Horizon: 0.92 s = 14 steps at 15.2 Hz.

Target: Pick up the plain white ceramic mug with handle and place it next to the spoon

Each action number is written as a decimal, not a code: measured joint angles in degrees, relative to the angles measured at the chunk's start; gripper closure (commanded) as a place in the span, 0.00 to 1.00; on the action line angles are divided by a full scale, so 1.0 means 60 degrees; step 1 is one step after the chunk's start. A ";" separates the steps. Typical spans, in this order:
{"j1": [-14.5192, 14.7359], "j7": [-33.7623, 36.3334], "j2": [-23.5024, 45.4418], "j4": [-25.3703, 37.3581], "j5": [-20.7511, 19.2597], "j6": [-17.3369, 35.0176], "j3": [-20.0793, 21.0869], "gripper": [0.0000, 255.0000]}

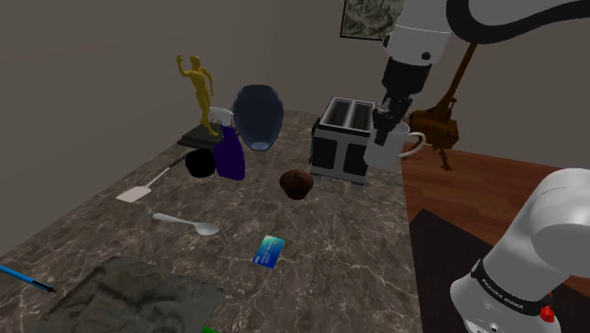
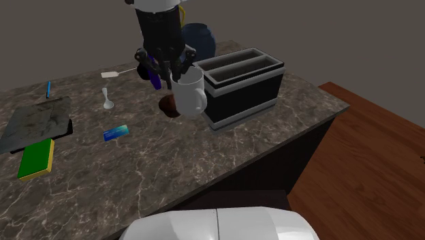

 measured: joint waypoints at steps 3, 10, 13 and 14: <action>-0.0022 0.0422 0.1052 0.0724 0.0064 0.0358 0.0440 1.00; -0.0170 0.1537 0.3570 0.2837 -0.0230 0.0786 0.1444 1.00; -0.0228 0.2049 0.4732 0.3975 -0.0583 0.0764 0.1822 1.00; -0.0217 0.2267 0.5140 0.4314 -0.0730 0.0813 0.1970 1.00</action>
